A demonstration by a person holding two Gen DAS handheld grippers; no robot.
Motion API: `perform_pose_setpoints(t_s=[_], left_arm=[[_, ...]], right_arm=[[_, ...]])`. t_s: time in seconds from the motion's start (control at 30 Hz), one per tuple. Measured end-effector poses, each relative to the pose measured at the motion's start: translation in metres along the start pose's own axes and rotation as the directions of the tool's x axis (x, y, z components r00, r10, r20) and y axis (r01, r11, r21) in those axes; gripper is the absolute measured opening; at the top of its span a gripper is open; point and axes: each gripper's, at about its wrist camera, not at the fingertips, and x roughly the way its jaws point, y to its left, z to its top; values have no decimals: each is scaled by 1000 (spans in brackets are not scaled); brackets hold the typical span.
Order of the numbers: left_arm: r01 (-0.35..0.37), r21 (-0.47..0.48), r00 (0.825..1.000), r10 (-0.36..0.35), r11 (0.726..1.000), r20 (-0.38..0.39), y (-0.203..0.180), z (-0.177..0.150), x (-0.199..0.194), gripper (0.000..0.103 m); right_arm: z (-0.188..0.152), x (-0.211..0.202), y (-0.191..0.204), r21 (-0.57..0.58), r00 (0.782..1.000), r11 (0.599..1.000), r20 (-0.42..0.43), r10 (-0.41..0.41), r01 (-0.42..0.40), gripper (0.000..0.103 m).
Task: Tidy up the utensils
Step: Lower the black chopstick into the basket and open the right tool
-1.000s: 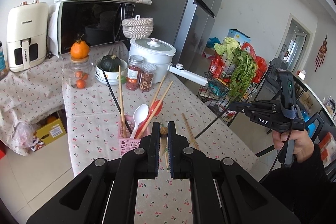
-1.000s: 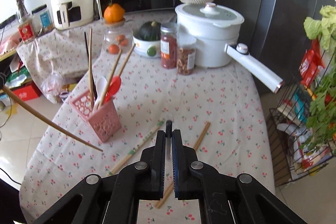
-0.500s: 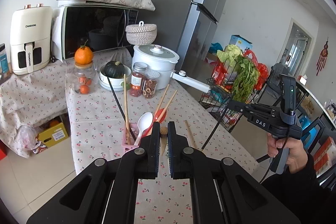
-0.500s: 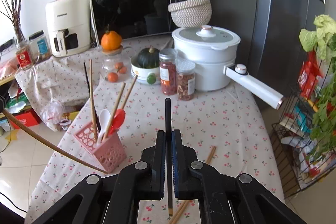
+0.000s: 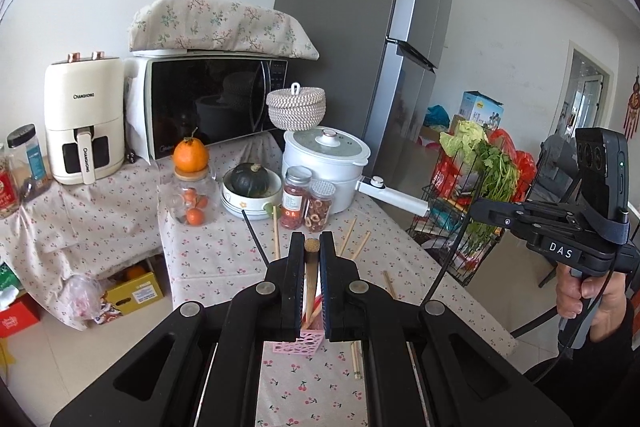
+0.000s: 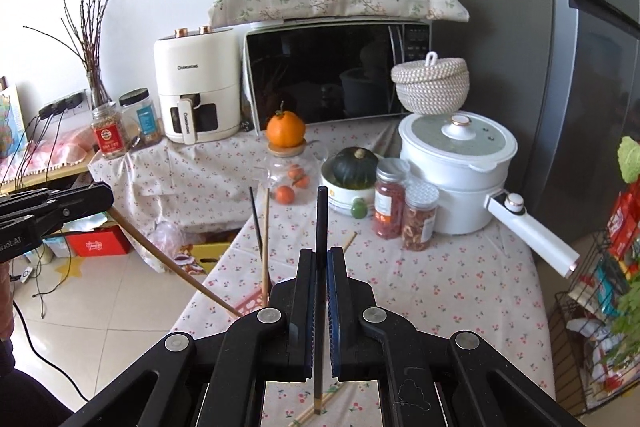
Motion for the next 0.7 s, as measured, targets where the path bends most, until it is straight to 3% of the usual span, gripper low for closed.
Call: perform_pose_setpoints(t_s=[0.17, 0.37, 0.7], left_arm=[[-10, 22, 1000, 10, 1000, -2, -2, 10, 0, 7], [-15, 63, 996, 21, 998, -89, -2, 26, 29, 7], [-15, 132, 963, 50, 991, -264, -4, 26, 94, 7]], right_arm=[[11, -2, 14, -23, 1000, 999, 18, 23, -22, 3], [24, 10, 27, -27, 998, 999, 31, 48, -47, 3], [33, 48, 33, 22, 993, 994, 51, 104, -105, 3]])
